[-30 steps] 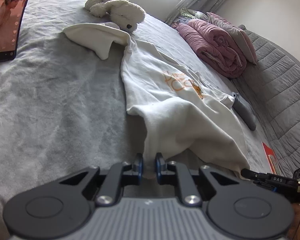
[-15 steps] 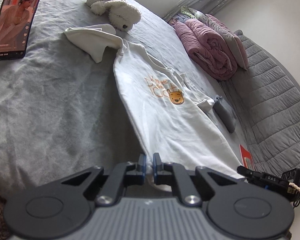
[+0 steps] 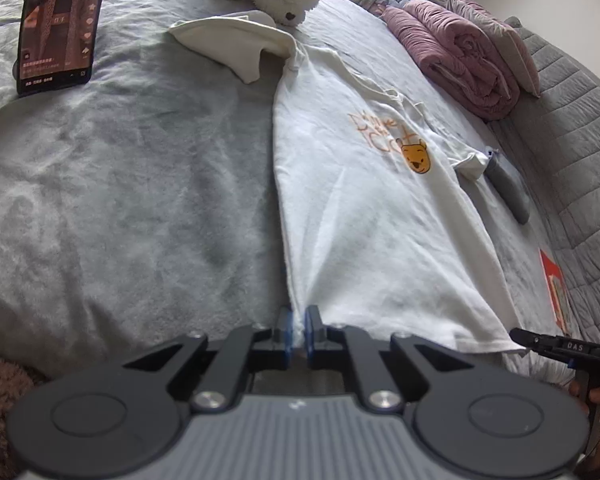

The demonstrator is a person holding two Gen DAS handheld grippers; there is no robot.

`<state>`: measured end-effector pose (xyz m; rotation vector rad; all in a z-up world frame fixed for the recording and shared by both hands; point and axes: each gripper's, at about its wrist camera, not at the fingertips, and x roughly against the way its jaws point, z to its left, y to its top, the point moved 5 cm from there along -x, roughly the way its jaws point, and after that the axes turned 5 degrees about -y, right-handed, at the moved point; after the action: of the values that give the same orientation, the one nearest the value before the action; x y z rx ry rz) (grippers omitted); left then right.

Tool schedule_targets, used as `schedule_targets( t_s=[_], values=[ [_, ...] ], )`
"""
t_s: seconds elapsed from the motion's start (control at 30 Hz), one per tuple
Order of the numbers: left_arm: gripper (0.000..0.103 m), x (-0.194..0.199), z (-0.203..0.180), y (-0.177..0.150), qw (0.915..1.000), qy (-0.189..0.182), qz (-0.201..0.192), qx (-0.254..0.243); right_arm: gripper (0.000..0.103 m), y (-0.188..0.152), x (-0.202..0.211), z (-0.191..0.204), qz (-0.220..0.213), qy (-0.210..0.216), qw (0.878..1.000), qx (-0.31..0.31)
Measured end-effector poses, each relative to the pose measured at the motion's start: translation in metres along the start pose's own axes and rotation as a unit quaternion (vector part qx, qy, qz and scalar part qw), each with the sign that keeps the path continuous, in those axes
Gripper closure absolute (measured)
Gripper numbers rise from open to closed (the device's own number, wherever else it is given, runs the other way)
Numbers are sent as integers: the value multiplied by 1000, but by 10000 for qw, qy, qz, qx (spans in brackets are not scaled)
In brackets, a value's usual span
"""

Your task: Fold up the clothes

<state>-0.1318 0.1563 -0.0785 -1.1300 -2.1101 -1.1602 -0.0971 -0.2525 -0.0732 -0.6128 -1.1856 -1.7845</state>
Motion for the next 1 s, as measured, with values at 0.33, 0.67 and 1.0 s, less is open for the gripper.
schedule_targets(
  t_s=[0.33, 0.67, 1.0],
  values=[
    [97, 17, 16, 11, 9927, -815, -9, 887, 92, 11, 18, -8, -53, 400, 9984, -388],
    [97, 28, 8, 12, 9964, -604, 86, 596, 92, 19, 30, 7, -50, 591, 9979, -262],
    [85, 4, 6, 7, 9988, 90, 480, -82, 84, 5, -7, -11, 405, 317, 9980, -372]
  ],
)
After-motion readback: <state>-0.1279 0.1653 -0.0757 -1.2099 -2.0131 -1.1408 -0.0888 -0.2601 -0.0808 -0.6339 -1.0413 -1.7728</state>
